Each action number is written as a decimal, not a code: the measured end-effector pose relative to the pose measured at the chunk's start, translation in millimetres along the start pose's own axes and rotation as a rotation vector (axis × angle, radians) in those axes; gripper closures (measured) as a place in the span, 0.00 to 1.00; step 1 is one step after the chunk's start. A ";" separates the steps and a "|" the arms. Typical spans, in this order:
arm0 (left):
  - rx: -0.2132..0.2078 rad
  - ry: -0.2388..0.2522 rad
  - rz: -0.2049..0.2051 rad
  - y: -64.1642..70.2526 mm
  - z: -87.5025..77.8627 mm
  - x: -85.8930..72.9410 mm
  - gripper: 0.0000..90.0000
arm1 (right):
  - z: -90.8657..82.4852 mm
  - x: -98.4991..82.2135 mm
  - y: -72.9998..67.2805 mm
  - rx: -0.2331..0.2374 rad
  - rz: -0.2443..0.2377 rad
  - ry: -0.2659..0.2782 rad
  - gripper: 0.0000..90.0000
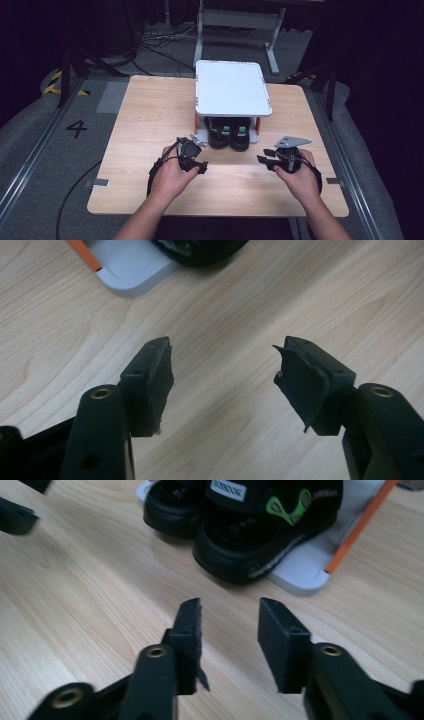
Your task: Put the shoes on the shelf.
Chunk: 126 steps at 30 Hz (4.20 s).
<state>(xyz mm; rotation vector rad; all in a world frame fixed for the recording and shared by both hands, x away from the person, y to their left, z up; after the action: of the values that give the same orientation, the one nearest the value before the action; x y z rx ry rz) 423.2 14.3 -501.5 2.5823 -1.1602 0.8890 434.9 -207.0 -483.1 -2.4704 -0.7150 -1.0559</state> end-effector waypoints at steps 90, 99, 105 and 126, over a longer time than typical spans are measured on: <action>0.067 0.061 0.050 -59.8 -61.4 -10.9 0.18 | -55.7 35.6 62.9 -0.016 0.096 0.152 0.17; 0.117 -0.005 -0.056 -103.3 -67.7 -53.9 0.18 | -65.8 13.0 96.0 -0.035 0.015 0.108 0.18; 0.140 -0.039 -0.099 -126.7 -54.7 -77.3 0.18 | -55.7 -13.4 132.1 -0.141 -0.017 -0.004 0.18; 0.086 0.061 -0.096 -171.2 -15.6 -132.1 0.18 | -7.6 -55.1 187.7 -0.160 0.070 0.038 0.18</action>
<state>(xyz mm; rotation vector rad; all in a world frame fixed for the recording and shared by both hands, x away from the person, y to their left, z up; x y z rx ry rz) 472.2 219.3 -552.2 2.6330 -0.9939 1.0090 506.1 -379.4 -542.6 -2.5808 -0.5482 -1.1721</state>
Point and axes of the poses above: each handheld gripper's, and its own axes: z roughly forward along the jaws, x roughly out of its top, y roughly to its right, the point moved 10 cm from there along z, roughly forward along the jaws, and after that the axes turned 9 degrees about z, right-handed, at the moved point
